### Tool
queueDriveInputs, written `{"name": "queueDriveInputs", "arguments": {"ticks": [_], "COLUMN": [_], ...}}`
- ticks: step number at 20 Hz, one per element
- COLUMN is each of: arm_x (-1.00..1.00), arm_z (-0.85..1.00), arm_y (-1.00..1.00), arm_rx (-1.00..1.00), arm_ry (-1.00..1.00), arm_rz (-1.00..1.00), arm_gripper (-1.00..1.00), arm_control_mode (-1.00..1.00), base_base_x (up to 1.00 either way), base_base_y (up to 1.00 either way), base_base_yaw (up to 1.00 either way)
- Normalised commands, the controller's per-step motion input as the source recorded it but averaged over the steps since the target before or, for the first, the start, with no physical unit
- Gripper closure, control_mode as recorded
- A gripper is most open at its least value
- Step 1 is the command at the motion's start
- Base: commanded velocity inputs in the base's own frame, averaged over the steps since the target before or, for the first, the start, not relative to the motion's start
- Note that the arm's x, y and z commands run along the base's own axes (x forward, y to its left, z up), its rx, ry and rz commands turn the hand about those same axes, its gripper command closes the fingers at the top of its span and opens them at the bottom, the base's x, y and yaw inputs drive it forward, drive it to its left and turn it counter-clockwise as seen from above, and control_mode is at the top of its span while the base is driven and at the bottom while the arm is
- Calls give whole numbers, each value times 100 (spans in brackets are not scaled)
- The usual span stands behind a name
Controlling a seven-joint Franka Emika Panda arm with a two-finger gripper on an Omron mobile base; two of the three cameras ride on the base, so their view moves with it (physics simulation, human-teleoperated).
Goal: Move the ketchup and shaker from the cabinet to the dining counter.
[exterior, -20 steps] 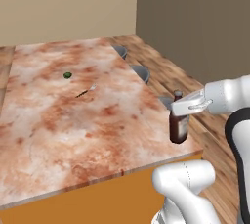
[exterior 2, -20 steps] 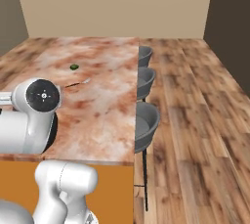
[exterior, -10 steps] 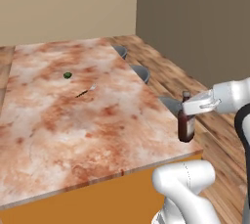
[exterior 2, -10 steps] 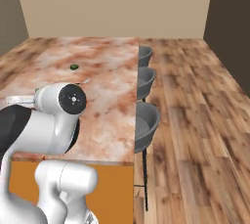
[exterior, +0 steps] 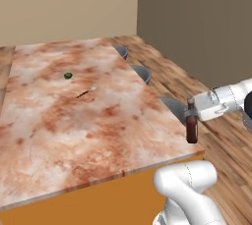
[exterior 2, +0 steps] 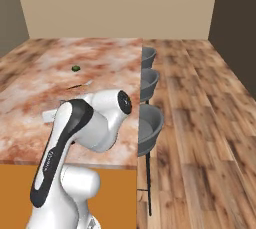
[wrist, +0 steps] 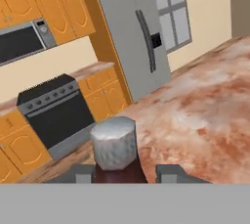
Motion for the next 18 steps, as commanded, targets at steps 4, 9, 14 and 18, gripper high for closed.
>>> {"name": "queueDriveInputs", "arguments": {"ticks": [4, 9, 14, 18], "arm_x": [61, 67, 61, 50], "arm_z": [-35, -26, -34, -36], "arm_y": [-12, 3, 10, 20], "arm_rx": [12, 9, 3, -11], "arm_ry": [-3, -8, -10, -8], "arm_rz": [25, 4, 0, -3], "arm_gripper": [100, 100, 100, 100], "arm_control_mode": [-100, -100, -100, -100], "base_base_x": [0, 0, 0, 0], "base_base_y": [0, 0, 0, 0], "base_base_yaw": [0, 0, 0, 0]}}
